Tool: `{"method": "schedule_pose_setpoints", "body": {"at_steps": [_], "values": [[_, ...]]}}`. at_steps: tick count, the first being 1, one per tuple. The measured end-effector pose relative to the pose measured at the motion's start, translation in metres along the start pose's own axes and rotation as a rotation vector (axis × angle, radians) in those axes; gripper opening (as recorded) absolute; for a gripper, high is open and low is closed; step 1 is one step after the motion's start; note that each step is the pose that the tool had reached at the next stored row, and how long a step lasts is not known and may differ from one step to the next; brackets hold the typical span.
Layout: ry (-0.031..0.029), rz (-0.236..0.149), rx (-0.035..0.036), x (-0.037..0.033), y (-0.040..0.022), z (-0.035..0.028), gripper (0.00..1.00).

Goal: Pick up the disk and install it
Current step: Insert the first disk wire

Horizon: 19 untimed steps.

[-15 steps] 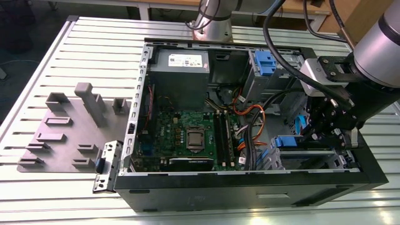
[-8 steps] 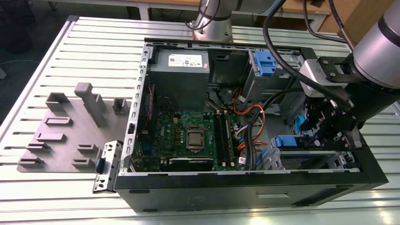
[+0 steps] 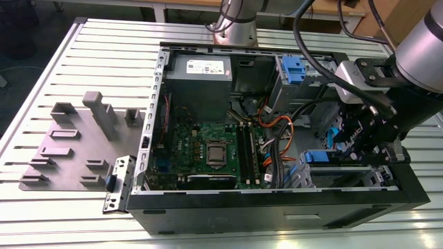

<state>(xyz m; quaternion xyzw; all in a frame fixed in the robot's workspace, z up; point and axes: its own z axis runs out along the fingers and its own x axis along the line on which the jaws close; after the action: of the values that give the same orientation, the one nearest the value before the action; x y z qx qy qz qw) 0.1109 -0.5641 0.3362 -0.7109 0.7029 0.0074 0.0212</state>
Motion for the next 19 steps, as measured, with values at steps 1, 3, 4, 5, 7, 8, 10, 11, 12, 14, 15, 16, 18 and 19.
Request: {"method": "schedule_pose_setpoints", "body": {"at_steps": [1, 3, 4, 5, 7, 8, 10, 11, 12, 14, 15, 16, 18, 19], "values": [[0.0000, 0.000, 0.0000, -0.0001, 0.0000, -0.0027, 0.41], [0.0000, 0.000, 0.0000, -0.0003, -0.0002, -0.0077, 0.41], [0.0000, 0.000, 0.0000, -0.0004, -0.0002, -0.0102, 0.41], [0.0001, 0.000, 0.0000, -0.0005, -0.0003, -0.0130, 0.41], [0.0000, 0.000, 0.0000, -0.0006, -0.0003, -0.0158, 0.41], [-0.0002, 0.000, 0.0000, -0.0006, -0.0003, -0.0157, 0.41], [-0.0002, 0.000, 0.0000, -0.0006, -0.0003, -0.0157, 0.41], [-0.0001, 0.000, 0.0000, -0.0006, -0.0005, -0.0158, 0.41], [0.0002, 0.000, 0.0000, -0.0006, -0.0010, -0.0159, 0.41], [0.0001, 0.000, 0.0000, -0.0006, -0.0030, -0.0158, 0.41], [0.0000, 0.000, 0.0000, -0.0006, -0.0041, -0.0156, 0.41], [0.0000, 0.000, 0.0000, -0.0006, -0.0051, -0.0156, 0.41], [0.0000, 0.000, 0.0000, -0.0006, -0.0070, -0.0155, 0.41], [0.0000, 0.000, 0.0000, -0.0006, -0.0079, -0.0155, 0.41]]}}
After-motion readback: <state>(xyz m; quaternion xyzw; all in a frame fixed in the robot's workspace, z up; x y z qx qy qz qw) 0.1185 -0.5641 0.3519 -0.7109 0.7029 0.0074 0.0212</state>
